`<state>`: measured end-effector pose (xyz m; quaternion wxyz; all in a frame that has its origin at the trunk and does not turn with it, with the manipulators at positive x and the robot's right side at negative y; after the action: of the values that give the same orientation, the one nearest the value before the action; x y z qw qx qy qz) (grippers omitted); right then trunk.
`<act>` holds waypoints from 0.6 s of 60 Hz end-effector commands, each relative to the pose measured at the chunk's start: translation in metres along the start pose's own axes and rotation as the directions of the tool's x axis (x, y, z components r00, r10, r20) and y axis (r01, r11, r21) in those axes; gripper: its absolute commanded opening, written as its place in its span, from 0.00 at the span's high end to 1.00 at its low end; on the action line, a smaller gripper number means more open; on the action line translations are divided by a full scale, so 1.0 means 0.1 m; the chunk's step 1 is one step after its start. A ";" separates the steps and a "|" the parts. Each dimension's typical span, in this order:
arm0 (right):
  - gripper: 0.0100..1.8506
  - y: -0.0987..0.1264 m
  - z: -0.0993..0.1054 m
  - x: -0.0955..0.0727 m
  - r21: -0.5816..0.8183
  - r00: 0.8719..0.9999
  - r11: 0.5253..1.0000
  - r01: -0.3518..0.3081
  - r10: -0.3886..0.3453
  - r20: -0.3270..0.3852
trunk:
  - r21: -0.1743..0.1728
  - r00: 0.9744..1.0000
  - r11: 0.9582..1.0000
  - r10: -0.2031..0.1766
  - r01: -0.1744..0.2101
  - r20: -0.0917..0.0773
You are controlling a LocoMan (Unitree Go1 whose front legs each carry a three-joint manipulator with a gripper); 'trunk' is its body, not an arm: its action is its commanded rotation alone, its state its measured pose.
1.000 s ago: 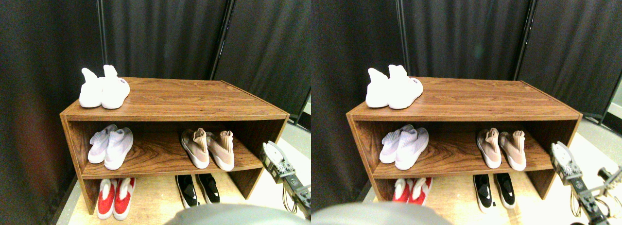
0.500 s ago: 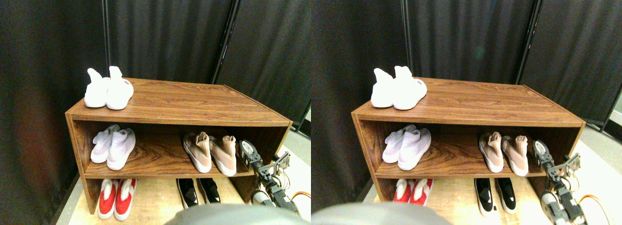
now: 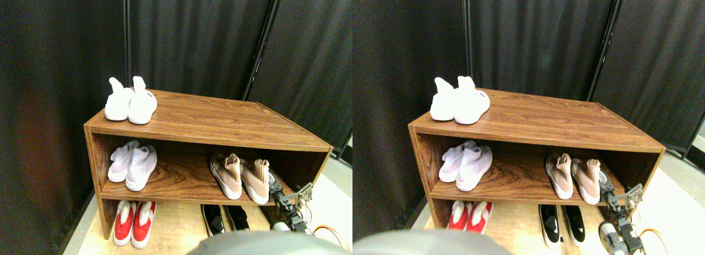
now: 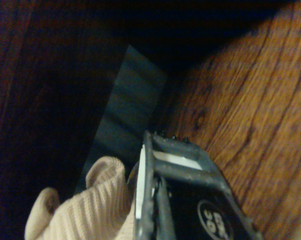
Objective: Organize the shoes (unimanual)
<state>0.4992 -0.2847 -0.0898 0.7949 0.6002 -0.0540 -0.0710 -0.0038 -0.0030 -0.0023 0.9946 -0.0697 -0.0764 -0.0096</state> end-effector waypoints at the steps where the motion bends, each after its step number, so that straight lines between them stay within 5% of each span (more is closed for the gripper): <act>1: 0.97 0.12 -0.08 0.01 0.008 0.999 0.999 -0.045 0.044 0.009 | -0.015 0.999 1.000 0.026 -0.026 -0.020; 17: 0.97 0.14 -0.24 0.01 -0.002 0.999 0.999 -0.033 0.034 0.034 | -0.019 0.999 0.999 0.032 -0.032 -0.022; 36: 0.97 0.10 -0.14 0.03 -0.020 0.996 0.999 -0.027 0.029 0.082 | -0.007 1.000 1.000 0.016 -0.016 -0.021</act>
<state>0.5030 -0.2660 -0.0913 0.7932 0.5979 -0.0725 -0.0894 -0.0031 -0.0033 -0.0027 0.9949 -0.0712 -0.0718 -0.0045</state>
